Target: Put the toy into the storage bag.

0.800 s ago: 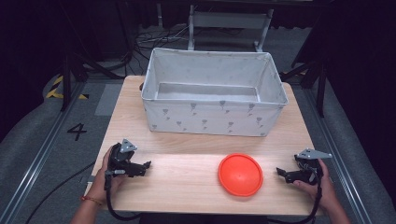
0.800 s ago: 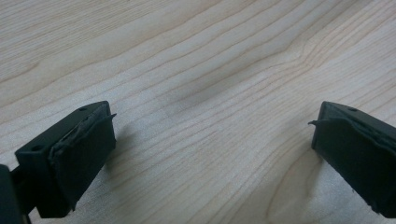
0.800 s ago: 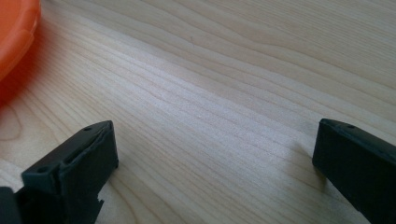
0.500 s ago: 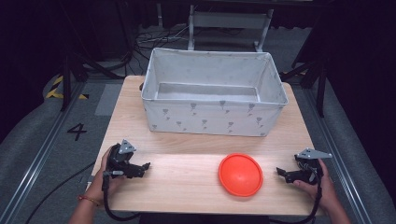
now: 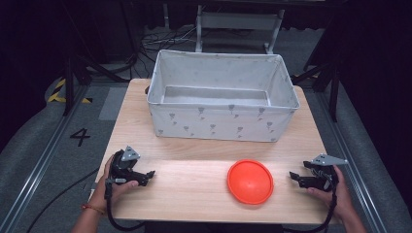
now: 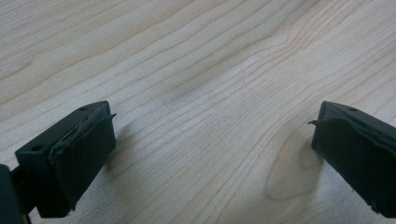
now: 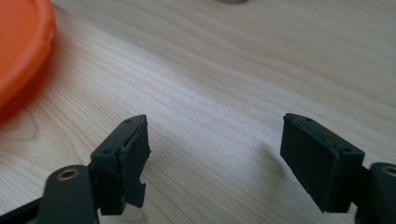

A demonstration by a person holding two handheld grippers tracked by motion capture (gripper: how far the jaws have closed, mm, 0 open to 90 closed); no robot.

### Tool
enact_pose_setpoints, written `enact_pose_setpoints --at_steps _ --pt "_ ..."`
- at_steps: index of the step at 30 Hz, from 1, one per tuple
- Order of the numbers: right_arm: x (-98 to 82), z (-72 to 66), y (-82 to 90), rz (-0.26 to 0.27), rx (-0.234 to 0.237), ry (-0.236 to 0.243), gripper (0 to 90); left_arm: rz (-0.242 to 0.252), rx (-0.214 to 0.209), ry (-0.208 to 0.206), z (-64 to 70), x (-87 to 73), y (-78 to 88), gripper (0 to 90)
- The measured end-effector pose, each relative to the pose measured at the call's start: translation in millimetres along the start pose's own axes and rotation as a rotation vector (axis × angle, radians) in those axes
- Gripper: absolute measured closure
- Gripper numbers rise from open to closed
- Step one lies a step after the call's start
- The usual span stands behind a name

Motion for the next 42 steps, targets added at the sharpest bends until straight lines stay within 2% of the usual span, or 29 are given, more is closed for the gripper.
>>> enact_pose_setpoints --at_steps 1,2,3,5,7,9,13,17,21,33,37,40,42 --pt "3.0 -2.0 2.7 0.010 0.009 -0.001 15.6 -0.001 0.000 0.002 0.1 -0.2 0.2 0.1" --pt "7.2 -5.1 6.7 0.028 0.022 -0.006 20.5 0.000 0.001 0.002 0.1 -0.2 0.1 0.1" --pt "9.8 -7.3 8.9 0.035 0.035 -0.003 21.6 -0.001 0.001 0.001 0.1 -0.2 0.1 0.1" --pt "19.8 -15.0 13.7 0.061 0.059 -0.011 18.8 -0.001 0.000 0.002 0.1 -0.2 0.1 0.1" --pt "29.3 -24.7 16.5 0.061 0.061 0.025 21.2 -0.001 0.000 0.002 0.1 -0.2 0.2 0.1" --pt "37.7 -33.7 17.9 0.072 0.077 0.041 21.9 0.003 0.004 0.003 0.1 -0.2 0.1 0.2" --pt "52.8 -57.0 17.9 0.084 0.136 0.096 21.7 0.003 0.003 0.005 0.3 -0.2 0.1 0.3" --pt "58.1 -76.5 10.3 0.062 0.176 0.138 22.2 0.002 0.002 0.000 -0.1 -0.2 0.2 0.2" --pt "58.2 -93.4 -6.0 0.009 0.187 0.185 21.8 0.003 0.001 0.000 -0.1 -0.2 0.1 0.2" --pt "46.7 -97.9 -39.0 -0.084 0.241 0.163 16.8 0.003 0.000 -0.001 -0.2 -0.2 0.1 0.2" --pt "46.4 -99.0 -42.7 -0.080 0.236 0.185 14.8 0.003 -0.002 -0.003 -0.4 -0.3 0.2 0.2" --pt "46.2 -102.0 -41.8 -0.066 0.254 0.203 21.3 0.003 -0.002 -0.003 -0.4 -0.3 0.2 0.2" --pt "46.1 -103.7 -41.9 -0.059 0.255 0.204 21.6 0.003 -0.002 -0.003 -0.4 -0.3 0.2 0.2"
Point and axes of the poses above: each handheld gripper's, and its own axes: y roughly backward along the jaws, x roughly out of its top, z roughly to its right, the point moved 4 cm from there along -y, roughly forward along the jaws, and after that the axes turned 5 degrees about -z, right-handed, at the moved point
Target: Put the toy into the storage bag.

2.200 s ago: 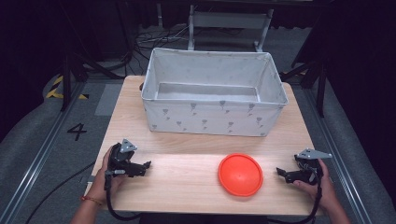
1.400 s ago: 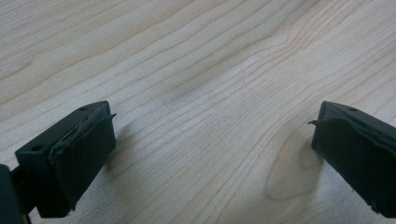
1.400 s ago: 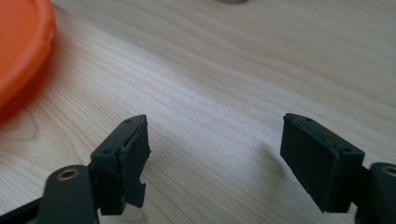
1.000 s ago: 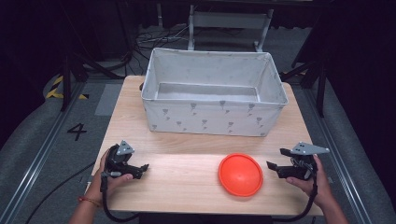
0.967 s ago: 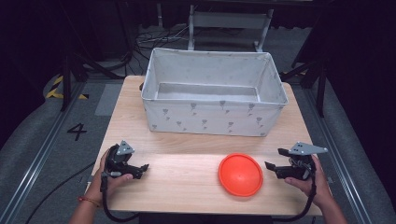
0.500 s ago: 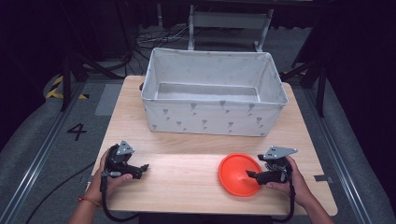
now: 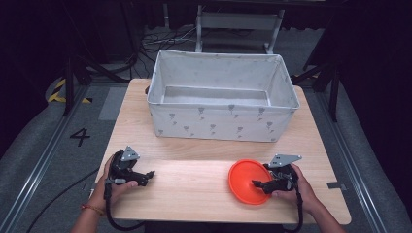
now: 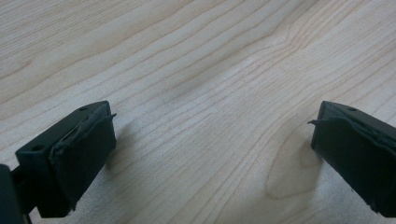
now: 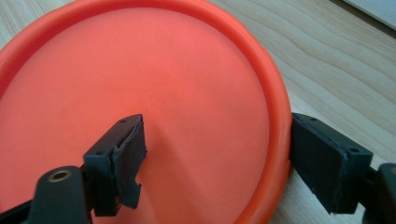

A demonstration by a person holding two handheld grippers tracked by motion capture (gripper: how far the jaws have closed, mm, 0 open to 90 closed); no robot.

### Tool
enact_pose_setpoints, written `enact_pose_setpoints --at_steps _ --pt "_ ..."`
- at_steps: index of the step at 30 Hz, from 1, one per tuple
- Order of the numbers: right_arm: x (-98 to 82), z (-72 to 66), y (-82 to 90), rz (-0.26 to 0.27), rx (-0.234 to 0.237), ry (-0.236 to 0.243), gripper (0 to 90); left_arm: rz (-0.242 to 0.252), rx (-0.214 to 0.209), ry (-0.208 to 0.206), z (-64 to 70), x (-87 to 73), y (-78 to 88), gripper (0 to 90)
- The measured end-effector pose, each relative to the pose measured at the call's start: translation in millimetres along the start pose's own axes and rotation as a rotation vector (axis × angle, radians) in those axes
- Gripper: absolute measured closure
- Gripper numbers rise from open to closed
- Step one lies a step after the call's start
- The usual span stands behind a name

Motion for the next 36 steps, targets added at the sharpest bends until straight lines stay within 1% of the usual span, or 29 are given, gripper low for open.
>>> enact_pose_setpoints --at_steps 4,5,7,8,10,11,14,16,17,18,19,20,23,25,27,29,31,33,36 --pt "2.3 -2.0 -2.0 0.007 0.003 -0.001 23.1 0.000 0.000 0.000 0.0 0.0 0.0 0.2" --pt "3.6 -2.0 -2.9 0.007 0.008 0.003 23.5 0.000 0.000 0.000 0.0 0.0 0.0 0.2" --pt "8.5 -0.1 -6.8 0.010 0.026 0.026 23.5 0.000 0.000 0.000 0.0 0.0 0.0 0.2" --pt "13.0 2.1 -10.2 0.007 0.043 0.047 21.5 0.000 0.000 0.000 0.0 0.0 0.0 0.2" --pt "19.8 6.3 -15.6 -0.012 0.060 0.073 16.0 0.001 0.002 0.003 0.3 -0.1 0.0 0.2" --pt "22.4 7.9 -17.9 -0.019 0.060 0.076 14.5 0.001 0.003 0.007 0.6 -0.2 0.1 0.3" --pt "25.7 7.6 -20.1 -0.027 0.065 0.081 14.5 0.000 0.007 0.003 0.2 -0.4 0.4 0.5" --pt "25.2 6.0 -19.3 -0.032 0.060 0.071 15.7 0.000 0.005 0.003 0.2 -0.4 0.4 0.4" --pt "24.8 2.2 -16.8 -0.048 0.070 0.082 19.6 0.000 0.005 0.003 0.2 -0.4 0.4 0.4" --pt "24.8 2.2 -16.8 -0.048 0.070 0.082 19.6 0.000 0.005 0.003 0.2 -0.4 0.4 0.5" --pt "24.5 0.0 -15.8 -0.056 0.079 0.092 19.4 -0.001 0.005 0.004 0.3 -0.7 0.6 0.5" --pt "24.0 -2.1 -15.0 -0.066 0.080 0.091 19.2 -0.002 0.008 0.005 0.2 -0.8 0.9 0.5" --pt "22.8 -1.8 -14.2 -0.058 0.082 0.083 19.4 -0.001 0.010 0.002 -0.2 -1.0 1.1 0.5" --pt "22.4 -1.6 -13.3 -0.064 0.087 0.078 18.5 -0.003 0.008 0.003 0.0 -1.1 1.1 0.5" --pt "21.5 -1.7 -12.4 -0.076 0.080 0.089 17.9 -0.001 0.010 0.001 -0.3 -1.0 1.1 0.5" --pt "20.6 -1.8 -11.5 -0.083 0.079 0.076 16.4 -0.002 0.010 0.001 -0.3 -1.0 1.1 0.5" --pt "20.0 -2.6 -11.1 -0.090 0.070 0.076 16.1 -0.001 0.010 0.001 -0.3 -1.0 1.1 0.5" --pt "20.0 -4.1 -11.6 -0.087 0.060 0.067 15.4 -0.002 0.010 0.001 -0.3 -1.0 1.1 0.5" --pt "20.4 -5.7 -11.9 -0.081 0.059 0.064 17.4 -0.002 0.010 0.001 -0.3 -1.1 1.1 0.4"
Point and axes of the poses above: each handheld gripper's, and its own axes: y roughly backward along the jaws, x roughly out of its top, z roughly to its right, the point moved 4 cm from there along -y, roughly forward along the jaws, and after that the axes turned 5 degrees about -z, right-handed, at the moved point
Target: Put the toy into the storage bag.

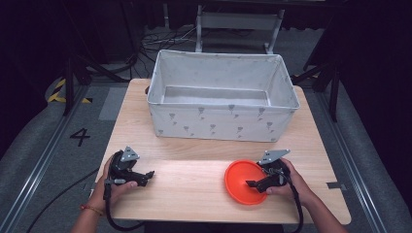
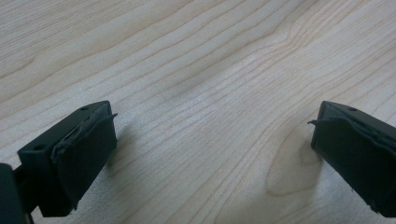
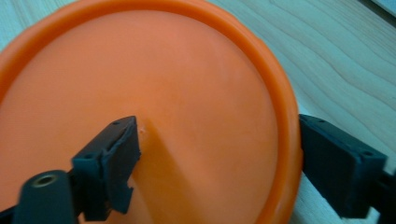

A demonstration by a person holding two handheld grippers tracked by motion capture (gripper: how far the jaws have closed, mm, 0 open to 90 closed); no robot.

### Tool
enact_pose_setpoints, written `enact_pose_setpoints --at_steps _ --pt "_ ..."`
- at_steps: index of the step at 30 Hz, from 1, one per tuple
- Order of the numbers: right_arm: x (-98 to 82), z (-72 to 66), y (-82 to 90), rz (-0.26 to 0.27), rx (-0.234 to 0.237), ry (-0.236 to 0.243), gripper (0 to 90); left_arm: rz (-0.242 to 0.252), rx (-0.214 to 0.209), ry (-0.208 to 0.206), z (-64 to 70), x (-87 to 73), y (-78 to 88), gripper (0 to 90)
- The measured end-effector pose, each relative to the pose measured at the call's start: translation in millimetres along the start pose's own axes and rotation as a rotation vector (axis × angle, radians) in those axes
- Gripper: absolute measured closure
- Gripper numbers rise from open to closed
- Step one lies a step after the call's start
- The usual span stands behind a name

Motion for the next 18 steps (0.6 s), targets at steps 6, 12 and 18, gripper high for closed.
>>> enact_pose_setpoints --at_steps 6,12,18 --pt "1.7 9.5 3.7 0.049 -0.011 -0.067 53.9 -0.002 -0.005 0.002 0.2 -0.1 0.0 0.4" --pt "2.8 14.3 9.0 0.086 0.024 -0.087 70.9 -0.001 -0.007 0.001 0.1 0.0 -0.2 0.3" --pt "5.5 13.2 22.4 0.116 0.037 -0.067 78.1 -0.002 -0.006 0.001 0.1 0.0 -0.1 0.3"
Point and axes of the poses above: each handheld gripper's, and its own axes: y roughly backward along the jaws, x roughly out of its top, z roughly to its right, the point moved 4 cm from there along -y, roughly forward along the jaws, and after that the axes turned 5 degrees about -z, right-handed, at the moved point
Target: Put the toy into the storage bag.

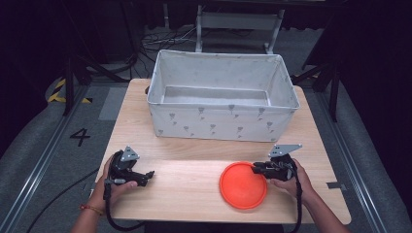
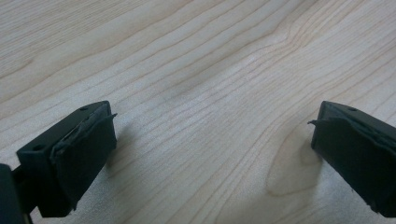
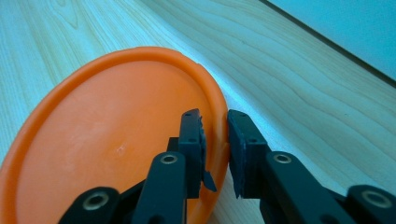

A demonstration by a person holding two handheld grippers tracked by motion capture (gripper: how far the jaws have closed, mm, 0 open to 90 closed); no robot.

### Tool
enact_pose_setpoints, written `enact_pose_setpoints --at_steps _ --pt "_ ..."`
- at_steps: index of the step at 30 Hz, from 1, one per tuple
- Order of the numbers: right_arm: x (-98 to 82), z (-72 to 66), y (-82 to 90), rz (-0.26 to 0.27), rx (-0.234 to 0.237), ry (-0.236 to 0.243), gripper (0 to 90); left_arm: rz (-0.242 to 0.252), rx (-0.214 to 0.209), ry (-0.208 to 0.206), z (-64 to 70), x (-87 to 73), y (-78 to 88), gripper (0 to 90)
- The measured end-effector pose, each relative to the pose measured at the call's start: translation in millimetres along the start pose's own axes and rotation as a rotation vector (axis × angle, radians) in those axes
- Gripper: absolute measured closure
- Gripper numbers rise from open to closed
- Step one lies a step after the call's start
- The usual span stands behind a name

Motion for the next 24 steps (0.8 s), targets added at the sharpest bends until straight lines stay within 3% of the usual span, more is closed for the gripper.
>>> enact_pose_setpoints --at_steps 8,12,18,24 --pt "8.1 -8.2 18.2 0.054 0.001 0.042 82.5 0.001 -0.003 0.001 0.2 0.0 -0.2 0.3" --pt "13.9 -13.9 30.7 0.057 -0.028 0.100 82.8 0.000 0.000 0.000 0.0 0.0 0.0 0.3" --pt "21.3 -18.0 44.6 0.061 -0.072 0.144 83.1 0.003 0.006 0.002 0.2 -0.3 0.2 0.5" --pt "38.4 -26.1 61.6 0.044 -0.119 0.224 83.2 0.004 0.007 0.003 0.2 -0.4 0.2 0.5"
Point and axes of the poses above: each handheld gripper's, and its own axes: y roughly backward along the jaws, x roughly out of its top, z roughly to its right, the point moved 4 cm from there along -y, roughly forward along the jaws, and after that the axes turned 5 degrees about -z, right-handed, at the moved point
